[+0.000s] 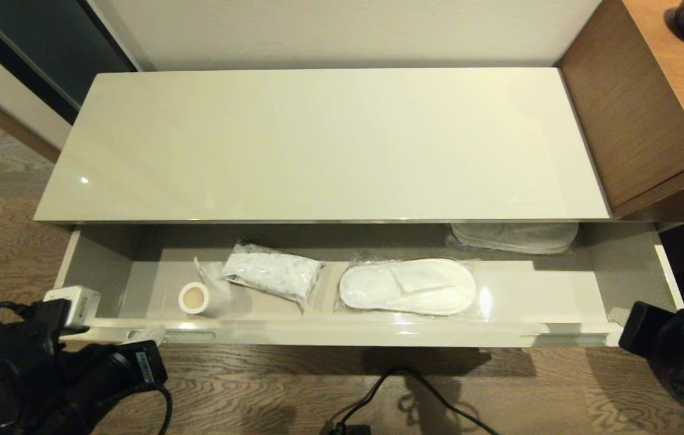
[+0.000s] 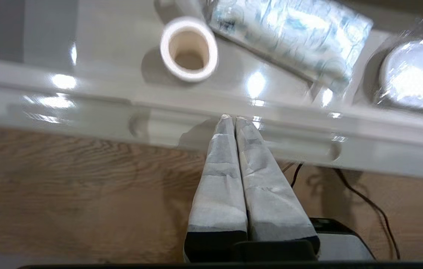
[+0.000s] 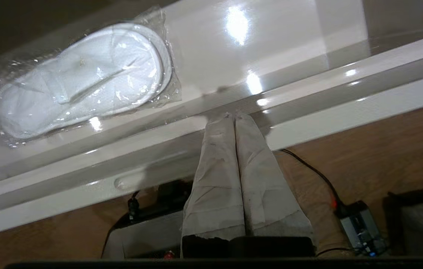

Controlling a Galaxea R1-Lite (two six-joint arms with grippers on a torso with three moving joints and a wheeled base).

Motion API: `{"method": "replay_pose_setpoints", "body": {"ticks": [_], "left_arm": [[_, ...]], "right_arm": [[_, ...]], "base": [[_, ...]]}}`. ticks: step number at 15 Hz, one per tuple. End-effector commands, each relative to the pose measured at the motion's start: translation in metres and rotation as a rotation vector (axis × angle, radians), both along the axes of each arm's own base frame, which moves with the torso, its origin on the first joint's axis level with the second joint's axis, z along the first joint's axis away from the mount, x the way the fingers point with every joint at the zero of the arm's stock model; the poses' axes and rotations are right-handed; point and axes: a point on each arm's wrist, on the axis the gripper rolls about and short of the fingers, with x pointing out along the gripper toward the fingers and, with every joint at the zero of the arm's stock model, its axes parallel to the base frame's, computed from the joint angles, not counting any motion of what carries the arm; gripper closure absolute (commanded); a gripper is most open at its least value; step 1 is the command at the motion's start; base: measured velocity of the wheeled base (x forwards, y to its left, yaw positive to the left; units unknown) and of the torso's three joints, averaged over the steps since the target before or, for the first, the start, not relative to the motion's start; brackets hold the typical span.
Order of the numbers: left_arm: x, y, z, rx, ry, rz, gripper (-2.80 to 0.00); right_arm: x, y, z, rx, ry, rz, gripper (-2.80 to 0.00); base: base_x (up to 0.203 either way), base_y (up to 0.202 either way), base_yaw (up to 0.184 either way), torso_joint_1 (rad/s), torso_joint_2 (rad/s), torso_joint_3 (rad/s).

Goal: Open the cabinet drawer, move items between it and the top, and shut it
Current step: Open the drawer

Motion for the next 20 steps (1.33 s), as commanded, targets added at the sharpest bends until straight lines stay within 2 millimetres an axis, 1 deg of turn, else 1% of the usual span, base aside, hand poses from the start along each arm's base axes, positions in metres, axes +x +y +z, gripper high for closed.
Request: {"method": "replay_pose_setpoints", "body": {"ticks": [1, 2, 3, 4, 5, 6, 7, 9, 13, 16, 17, 18, 20], "left_arm": [[-0.021, 0.007, 0.028, -0.035, -0.107, 0.008, 0.0], [-0.029, 0.01, 0.041, -0.049, -0.153, 0.011, 0.0], [-0.04, 0.014, 0.058, -0.062, -0.188, 0.02, 0.0], [-0.049, 0.02, 0.072, -0.067, -0.201, 0.039, 0.0], [-0.056, 0.026, 0.087, -0.072, -0.223, 0.077, 0.0], [-0.063, 0.031, 0.093, -0.068, -0.208, 0.107, 0.0], [-0.067, 0.033, 0.094, -0.066, -0.198, 0.117, 0.0], [-0.068, 0.034, 0.096, -0.066, -0.199, 0.122, 0.0], [-0.066, 0.037, 0.126, -0.072, -0.254, 0.155, 0.0], [-0.072, 0.038, 0.136, -0.069, -0.265, 0.16, 0.0], [-0.078, 0.039, 0.135, -0.065, -0.254, 0.154, 0.0], [-0.092, 0.04, 0.134, -0.067, -0.255, 0.14, 0.0], [-0.113, 0.042, 0.128, -0.062, -0.236, 0.118, 0.0]], "right_arm": [[-0.032, -0.01, 0.027, 0.024, -0.085, 0.002, 0.0], [-0.041, -0.013, 0.036, 0.029, -0.107, 0.004, 0.0], [-0.047, -0.015, 0.051, 0.034, -0.123, 0.004, 0.0], [-0.052, -0.016, 0.06, 0.034, -0.123, 0.002, 0.0], [-0.055, -0.018, 0.068, 0.035, -0.133, -0.006, 0.0], [-0.058, -0.02, 0.07, 0.033, -0.136, -0.015, 0.0], [-0.059, -0.021, 0.07, 0.034, -0.141, -0.018, 0.0], [-0.061, -0.022, 0.073, 0.033, -0.154, -0.022, 0.0], [-0.061, -0.023, 0.09, 0.017, -0.201, -0.025, 0.0], [-0.063, -0.024, 0.1, 0.007, -0.231, -0.021, 0.0], [-0.071, -0.026, 0.103, -0.005, -0.239, -0.014, 0.0], [-0.08, -0.029, 0.105, -0.016, -0.244, -0.009, 0.0], [-0.092, -0.032, 0.107, -0.029, -0.248, -0.004, 0.0]], "base": [[0.0, 0.0, 0.0, 0.0, 0.0, 0.0], [0.0, 0.0, 0.0, 0.0, 0.0, 0.0], [0.0, 0.0, 0.0, 0.0, 0.0, 0.0], [0.0, 0.0, 0.0, 0.0, 0.0, 0.0], [0.0, 0.0, 0.0, 0.0, 0.0, 0.0], [0.0, 0.0, 0.0, 0.0, 0.0, 0.0], [0.0, 0.0, 0.0, 0.0, 0.0, 0.0], [0.0, 0.0, 0.0, 0.0, 0.0, 0.0], [0.0, 0.0, 0.0, 0.0, 0.0, 0.0], [0.0, 0.0, 0.0, 0.0, 0.0, 0.0], [0.0, 0.0, 0.0, 0.0, 0.0, 0.0], [0.0, 0.0, 0.0, 0.0, 0.0, 0.0], [0.0, 0.0, 0.0, 0.0, 0.0, 0.0]]}}
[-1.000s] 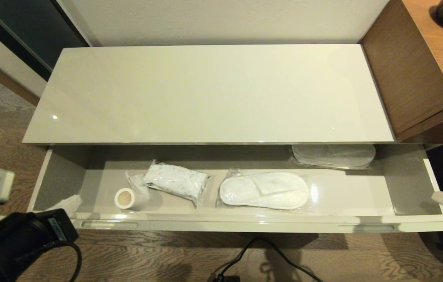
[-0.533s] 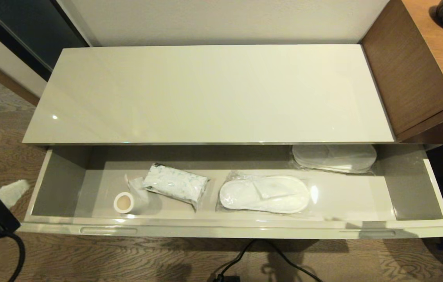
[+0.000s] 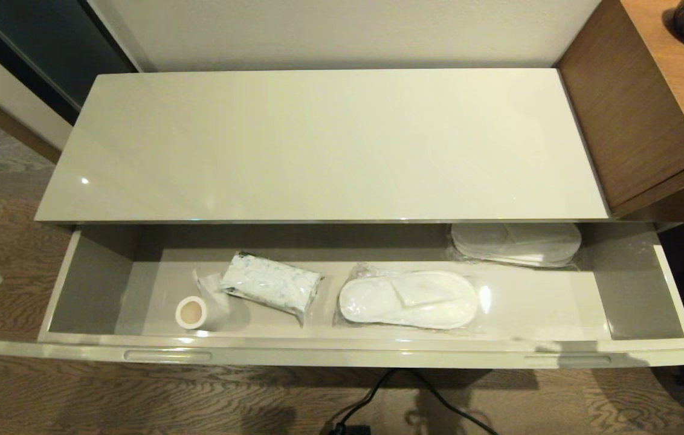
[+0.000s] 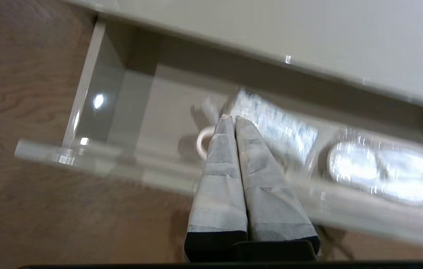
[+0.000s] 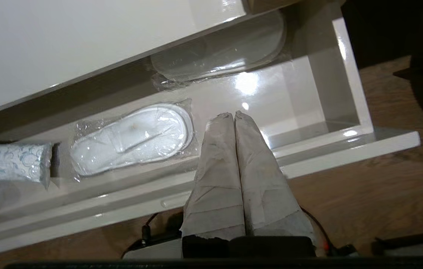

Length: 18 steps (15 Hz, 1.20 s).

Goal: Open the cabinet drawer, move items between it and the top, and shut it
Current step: Open the drawer

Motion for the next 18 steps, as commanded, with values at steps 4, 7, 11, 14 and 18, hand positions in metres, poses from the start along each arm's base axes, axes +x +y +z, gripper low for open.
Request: {"method": "replay_pose_setpoints", "body": {"ticks": [4, 7, 11, 14, 18], "left_arm": [[-0.082, 0.009, -0.029, 0.057, -0.024, -0.041, 0.0], [-0.114, 0.008, -0.041, 0.122, 0.025, -0.065, 0.0], [-0.117, 0.0, -0.048, 0.119, 0.039, -0.115, 0.0], [-0.116, 0.0, -0.05, 0.118, 0.046, -0.115, 0.0], [-0.115, 0.0, -0.053, 0.117, 0.052, -0.114, 0.0]], "right_arm": [[-0.055, -0.015, 0.005, -0.019, -0.027, 0.009, 0.0], [-0.086, -0.023, -0.007, -0.036, -0.001, 0.009, 0.0], [-0.122, -0.029, -0.033, -0.086, 0.044, 0.024, 0.0], [-0.134, -0.015, -0.05, -0.112, 0.067, 0.039, 0.0], [-0.131, 0.009, -0.06, -0.085, 0.072, 0.077, 0.0]], "base": [[0.0, 0.0, 0.0, 0.0, 0.0, 0.0], [0.0, 0.0, 0.0, 0.0, 0.0, 0.0], [0.0, 0.0, 0.0, 0.0, 0.0, 0.0], [0.0, 0.0, 0.0, 0.0, 0.0, 0.0], [0.0, 0.0, 0.0, 0.0, 0.0, 0.0]]}}
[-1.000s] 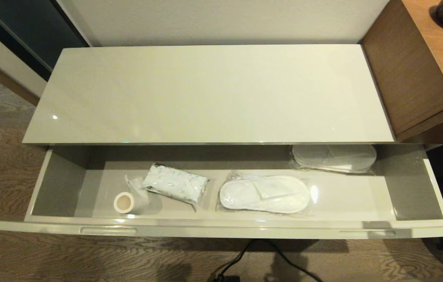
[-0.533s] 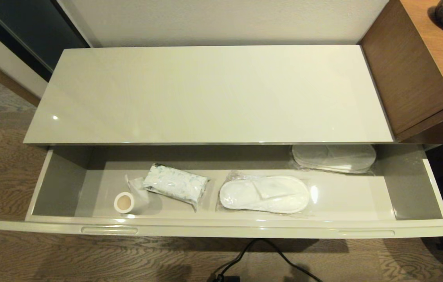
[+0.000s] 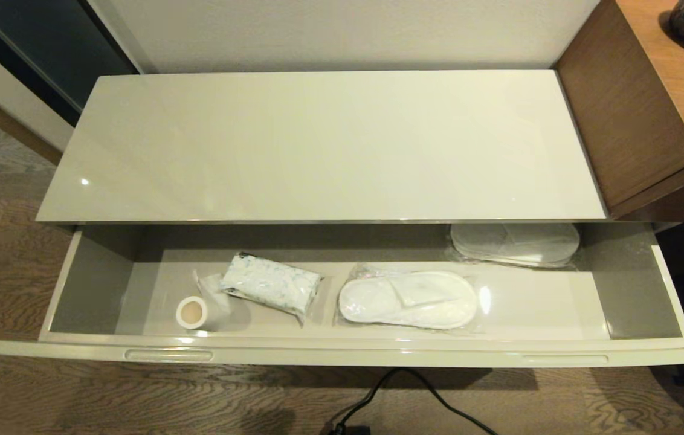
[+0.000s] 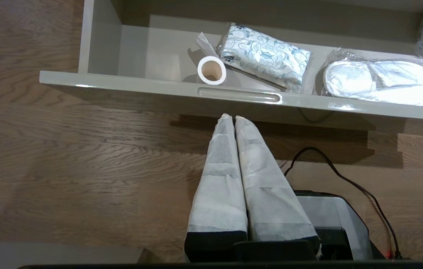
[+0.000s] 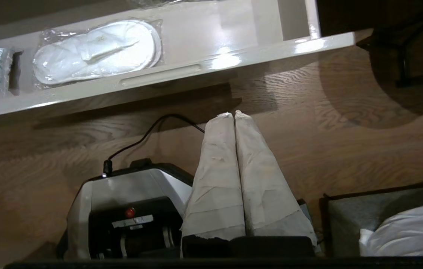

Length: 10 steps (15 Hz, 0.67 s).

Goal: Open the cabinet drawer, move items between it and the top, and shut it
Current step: Open the drawer

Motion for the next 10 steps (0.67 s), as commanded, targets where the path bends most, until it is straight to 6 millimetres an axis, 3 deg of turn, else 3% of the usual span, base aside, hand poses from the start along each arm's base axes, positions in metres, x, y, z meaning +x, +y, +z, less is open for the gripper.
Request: {"method": "replay_pose_setpoints", "body": {"ticks": [1, 6, 10], "left_arm": [[0.001, 0.0, -0.002, -0.003, 0.007, 0.001, 0.0], [0.002, 0.0, -0.007, -0.004, 0.016, -0.005, 0.0], [0.002, 0.0, -0.007, -0.004, 0.018, -0.005, 0.0]], "right_arm": [[0.009, 0.006, -0.001, 0.054, 0.019, 0.014, 0.0], [0.028, -0.006, 0.004, 0.081, 0.072, -0.226, 0.0], [0.026, -0.007, 0.006, 0.071, 0.057, -0.236, 0.0]], "base": [[0.0, 0.0, 0.0, 0.0, 0.0, 0.0], [0.0, 0.0, 0.0, 0.0, 0.0, 0.0], [0.0, 0.0, 0.0, 0.013, -0.05, -0.029]]}}
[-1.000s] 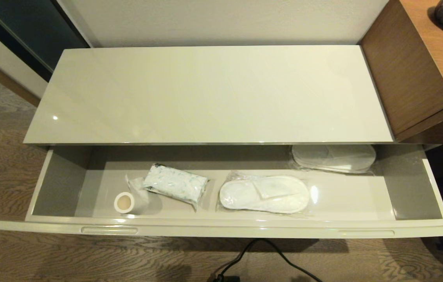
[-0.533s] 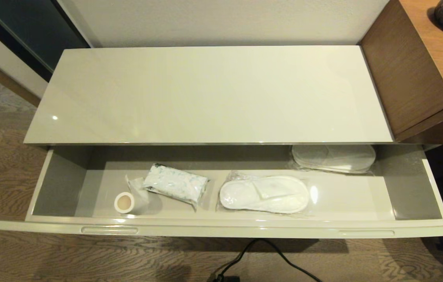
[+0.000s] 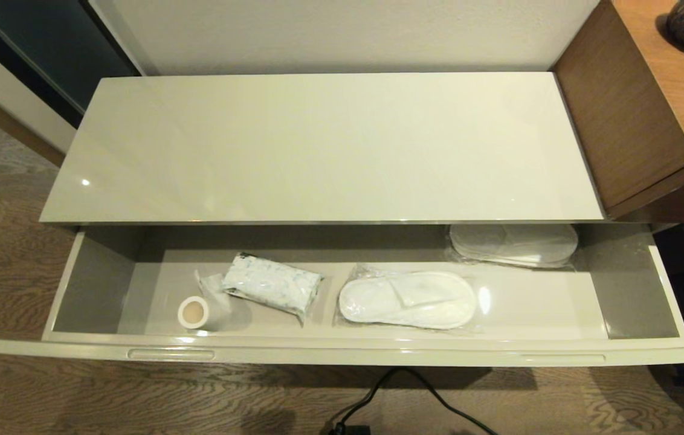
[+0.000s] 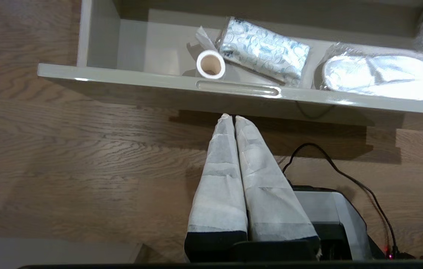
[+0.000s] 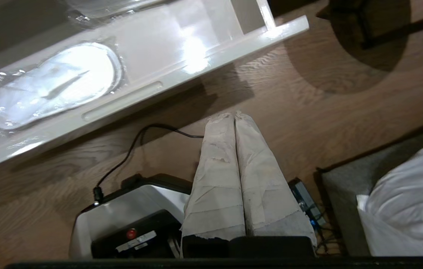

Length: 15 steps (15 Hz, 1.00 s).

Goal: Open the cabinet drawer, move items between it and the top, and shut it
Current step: Open the drawer

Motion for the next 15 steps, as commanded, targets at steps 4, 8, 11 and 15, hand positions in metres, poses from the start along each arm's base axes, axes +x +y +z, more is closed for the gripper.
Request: {"method": "replay_pose_setpoints", "body": {"ticks": [4, 8, 11, 15], "left_arm": [[0.0, 0.0, -0.003, -0.002, 0.009, 0.0, 0.0], [0.0, 0.0, -0.008, 0.0, 0.015, -0.003, 0.0], [0.001, 0.0, -0.011, 0.0, 0.029, -0.008, 0.0], [0.001, 0.0, -0.012, 0.0, 0.026, -0.007, 0.0]], "right_arm": [[-0.009, 0.0, -0.015, -0.017, 0.007, -0.008, 0.0], [-0.023, -0.005, -0.035, -0.037, -0.017, 0.149, 0.0], [-0.017, -0.005, -0.04, -0.056, -0.031, 0.16, 0.0], [-0.013, -0.006, -0.04, -0.065, -0.074, 0.169, 0.0]], "base": [[0.0, 0.0, 0.0, 0.123, -0.3, -0.166], [0.0, 0.0, 0.0, 0.023, -0.04, -0.026], [0.0, 0.0, 0.0, 0.0, 0.0, 0.0], [0.0, 0.0, 0.0, 0.0, 0.0, 0.0]]}}
